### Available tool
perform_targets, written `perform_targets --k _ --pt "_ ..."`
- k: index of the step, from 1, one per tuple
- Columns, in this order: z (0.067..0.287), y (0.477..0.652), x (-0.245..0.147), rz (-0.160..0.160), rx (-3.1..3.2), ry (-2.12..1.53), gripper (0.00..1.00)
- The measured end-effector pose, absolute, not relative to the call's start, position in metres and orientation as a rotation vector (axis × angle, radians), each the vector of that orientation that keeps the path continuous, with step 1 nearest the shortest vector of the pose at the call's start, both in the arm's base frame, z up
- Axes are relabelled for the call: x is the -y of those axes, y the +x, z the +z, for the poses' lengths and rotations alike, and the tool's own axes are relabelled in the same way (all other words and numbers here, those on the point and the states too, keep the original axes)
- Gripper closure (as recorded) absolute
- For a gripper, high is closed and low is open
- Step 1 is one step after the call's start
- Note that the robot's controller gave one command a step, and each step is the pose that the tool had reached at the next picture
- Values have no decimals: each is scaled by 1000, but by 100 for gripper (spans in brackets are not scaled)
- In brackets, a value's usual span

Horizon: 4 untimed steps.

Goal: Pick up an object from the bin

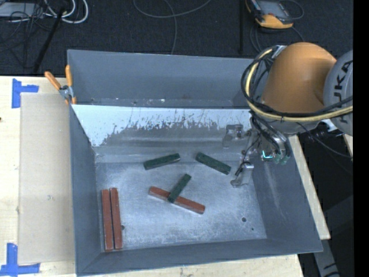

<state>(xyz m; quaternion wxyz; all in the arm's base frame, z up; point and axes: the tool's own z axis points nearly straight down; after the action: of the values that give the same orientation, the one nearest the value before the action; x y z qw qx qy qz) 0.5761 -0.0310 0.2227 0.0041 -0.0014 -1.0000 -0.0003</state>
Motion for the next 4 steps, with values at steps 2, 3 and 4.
perform_targets --k 2,3,4 --pt "70 623 -32 -3 3135 255 0" --pt "70 622 -30 -1 3133 252 100" --pt "70 622 -30 -1 3133 252 0"
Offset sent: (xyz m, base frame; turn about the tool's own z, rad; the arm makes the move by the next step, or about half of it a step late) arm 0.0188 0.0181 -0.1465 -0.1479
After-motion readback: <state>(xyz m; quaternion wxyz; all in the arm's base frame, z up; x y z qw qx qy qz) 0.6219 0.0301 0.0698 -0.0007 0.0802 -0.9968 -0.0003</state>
